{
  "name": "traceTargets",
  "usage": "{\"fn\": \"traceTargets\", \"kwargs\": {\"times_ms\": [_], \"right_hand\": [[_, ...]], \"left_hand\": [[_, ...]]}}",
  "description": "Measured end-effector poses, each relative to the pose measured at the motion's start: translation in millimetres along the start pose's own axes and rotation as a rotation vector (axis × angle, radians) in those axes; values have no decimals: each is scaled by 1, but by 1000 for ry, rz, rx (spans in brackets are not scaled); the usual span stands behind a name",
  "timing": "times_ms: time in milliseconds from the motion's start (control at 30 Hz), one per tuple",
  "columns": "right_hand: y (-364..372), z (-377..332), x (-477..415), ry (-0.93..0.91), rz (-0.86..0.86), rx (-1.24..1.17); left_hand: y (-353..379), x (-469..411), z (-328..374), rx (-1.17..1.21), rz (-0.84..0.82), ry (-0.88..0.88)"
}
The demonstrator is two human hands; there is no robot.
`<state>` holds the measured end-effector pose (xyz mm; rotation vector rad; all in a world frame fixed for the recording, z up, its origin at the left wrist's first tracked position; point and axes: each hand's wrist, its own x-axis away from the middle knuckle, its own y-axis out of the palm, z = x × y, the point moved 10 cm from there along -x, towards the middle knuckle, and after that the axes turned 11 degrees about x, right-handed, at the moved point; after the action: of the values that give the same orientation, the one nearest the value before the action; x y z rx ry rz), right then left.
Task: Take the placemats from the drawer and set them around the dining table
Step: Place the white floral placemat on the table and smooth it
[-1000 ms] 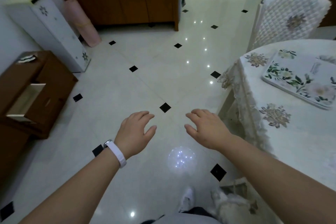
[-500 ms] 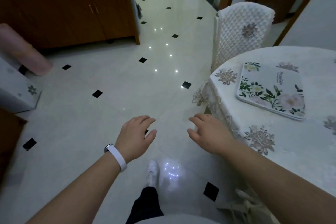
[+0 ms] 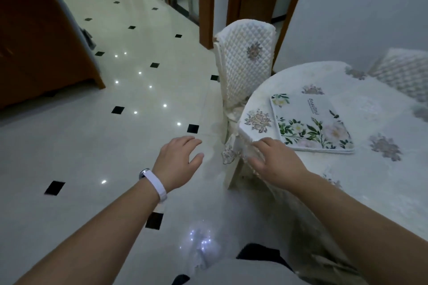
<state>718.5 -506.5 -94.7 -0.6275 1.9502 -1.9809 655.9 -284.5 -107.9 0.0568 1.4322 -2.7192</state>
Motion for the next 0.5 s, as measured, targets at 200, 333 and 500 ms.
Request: {"fn": "traceTargets", "kwargs": {"times_ms": [200,333,500], "right_hand": [[-2,48,-8,198,2,-11],[9,85,-13,312,-7,-47],[30,134,-35,425,-19,-120]], "left_hand": [[20,-70,24,14,-92,160],[46,-114,39,27,-165,229],[83,-174,58,3,-254,286]]}}
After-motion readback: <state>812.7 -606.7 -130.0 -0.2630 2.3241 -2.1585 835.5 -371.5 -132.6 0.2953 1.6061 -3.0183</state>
